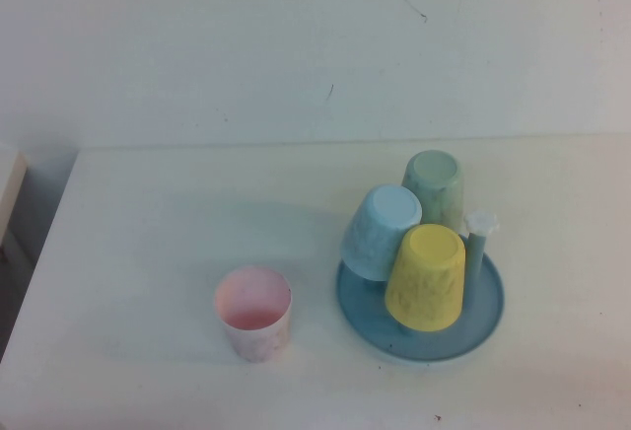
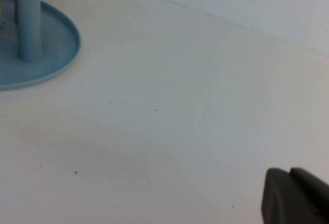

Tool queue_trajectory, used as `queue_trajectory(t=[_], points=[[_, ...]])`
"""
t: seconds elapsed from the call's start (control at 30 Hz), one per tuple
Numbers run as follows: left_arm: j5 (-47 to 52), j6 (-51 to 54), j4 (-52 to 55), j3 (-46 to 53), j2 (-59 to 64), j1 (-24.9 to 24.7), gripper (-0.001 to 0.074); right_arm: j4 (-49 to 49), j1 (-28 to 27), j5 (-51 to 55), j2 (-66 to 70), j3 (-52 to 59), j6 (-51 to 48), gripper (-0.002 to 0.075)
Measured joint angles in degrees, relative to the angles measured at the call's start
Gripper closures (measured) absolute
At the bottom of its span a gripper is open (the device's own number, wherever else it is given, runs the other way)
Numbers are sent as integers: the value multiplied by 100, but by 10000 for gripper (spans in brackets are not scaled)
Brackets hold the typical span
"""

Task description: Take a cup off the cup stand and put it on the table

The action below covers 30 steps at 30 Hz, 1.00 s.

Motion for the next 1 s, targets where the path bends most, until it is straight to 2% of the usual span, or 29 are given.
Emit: queue_trajectory(t=[0.27,1.0], points=[[0,-18,0,0,0,0,737,-557,353,0,0,0,750,727],[0,-18,0,0,0,0,737,-606,363,0,0,0,847,727]])
